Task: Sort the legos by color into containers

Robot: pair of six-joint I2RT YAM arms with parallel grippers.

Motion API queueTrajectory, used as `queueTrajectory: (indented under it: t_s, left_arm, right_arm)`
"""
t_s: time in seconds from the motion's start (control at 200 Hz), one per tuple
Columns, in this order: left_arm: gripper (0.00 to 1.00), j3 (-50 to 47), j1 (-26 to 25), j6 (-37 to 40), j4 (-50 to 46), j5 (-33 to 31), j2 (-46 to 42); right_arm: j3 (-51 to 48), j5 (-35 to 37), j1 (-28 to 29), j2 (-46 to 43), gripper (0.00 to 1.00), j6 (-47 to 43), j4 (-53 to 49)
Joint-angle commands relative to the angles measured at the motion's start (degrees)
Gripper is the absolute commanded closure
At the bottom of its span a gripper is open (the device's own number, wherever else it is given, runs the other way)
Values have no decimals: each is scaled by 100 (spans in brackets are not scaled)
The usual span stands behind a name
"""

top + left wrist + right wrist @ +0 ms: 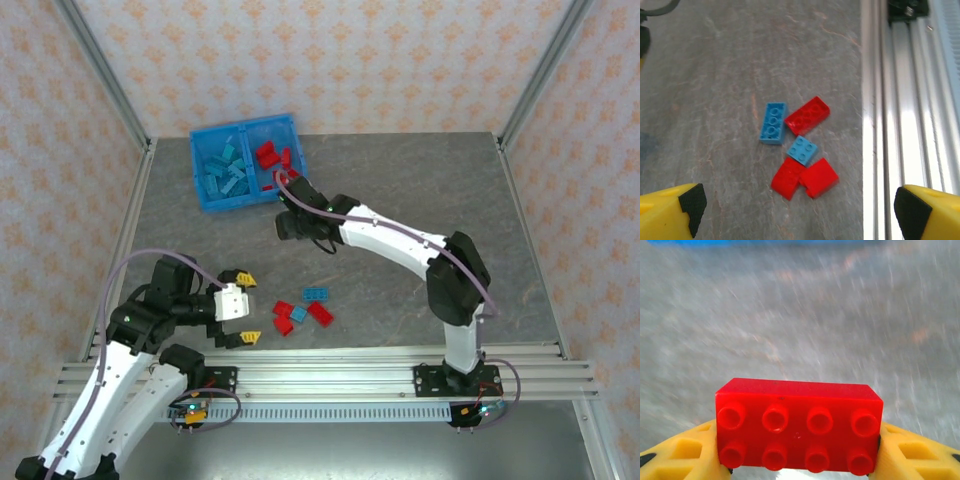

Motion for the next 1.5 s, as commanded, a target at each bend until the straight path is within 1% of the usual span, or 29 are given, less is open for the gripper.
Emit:
queueTrajectory:
  t_s: [0.0,0.05,0.09,0.16,0.225,0.325,0.43,0.485,0.576,0.666,0.706,0.741,0.776,0.831,0.886,0.986,1.071,1.186,1.231,1.286,1.351,1.391,1.436,1.496]
  left_arm:
    - [0,-280,-54,-2074,1654,-634,-295]
    - [0,-420,-54,-2970,2066,-1234,-385]
    - [0,-526,-56,-3445,2223,-1720,-433]
    - [0,-711,-59,-3813,2264,-2331,-465]
    - [0,-872,-54,-3950,2275,-2552,-496]
    - [0,-1077,-58,-3977,2368,-2524,-583]
    - [0,-1117,-55,-3945,2369,-2492,-657]
    - [0,-1112,-54,-3850,2317,-2478,-675]
    - [0,-1101,-56,-3682,2247,-2437,-645]
    - [0,-1019,-54,-3680,2173,-2428,-616]
    - [0,-979,-54,-3705,2144,-2459,-615]
    - [0,-951,-59,-3723,2115,-2456,-623]
    - [0,-925,-54,-3726,2111,-2409,-636]
    - [0,-908,-54,-3726,2165,-2148,-650]
    - [0,-897,-55,-4060,2290,-2077,-630]
    - [0,-841,-54,-4872,2442,-2390,-440]
    - [0,-614,-60,-5544,2324,-2701,-22]
    - [0,-185,-61,-6151,2167,-2594,784]
    - [0,8,-57,-6485,2049,-2720,1075]
    - [0,249,-56,-6933,1794,-3050,1391]
    - [0,508,-60,-7375,1448,-3304,1734]
    - [0,629,-62,-7566,1270,-3266,1896]
    - [0,737,-75,-7713,1106,-3082,2136]
    - [0,881,-218,-7716,881,-2850,2434]
  right_arm:
    - [1097,567,-173,702,55,-180,-3]
    - [1615,514,-282,1055,55,-157,-97]
    - [1998,496,-358,1311,55,-176,-99]
    - [2631,523,-472,1807,55,-233,-90]
    - [3308,608,-579,2324,54,-253,-189]
    - [4294,666,-712,3105,53,-436,-278]
    - [5219,401,-807,3774,52,-645,-361]
    - [5396,311,-841,3964,52,-729,-224]
    - [5340,-23,-885,4072,52,-806,213]
    - [5365,-87,-886,4154,51,-831,470]
    - [5396,-36,-886,4186,49,-830,515]
    - [5426,2,-895,4191,44,-831,544]
    - [5451,32,-889,4191,38,-845,566]
    - [5518,34,-904,4173,30,-894,543]
    - [5588,33,-903,4124,25,-953,499]
    - [5612,17,-913,3880,20,-1022,382]
    - [5522,9,-913,3543,19,-1031,183]
    - [5083,-46,-913,2851,18,-1060,-292]
    - [4662,-50,-911,2449,17,-1066,-447]
    - [3970,-118,-913,1826,16,-1083,-507]
    - [2970,-414,-913,995,15,-1110,-499]
    - [2286,-703,-906,473,13,-1143,-509]
    - [1619,-1068,-913,-110,12,-1137,-557]
    - [791,-1588,-913,-816,11,-1133,-732]
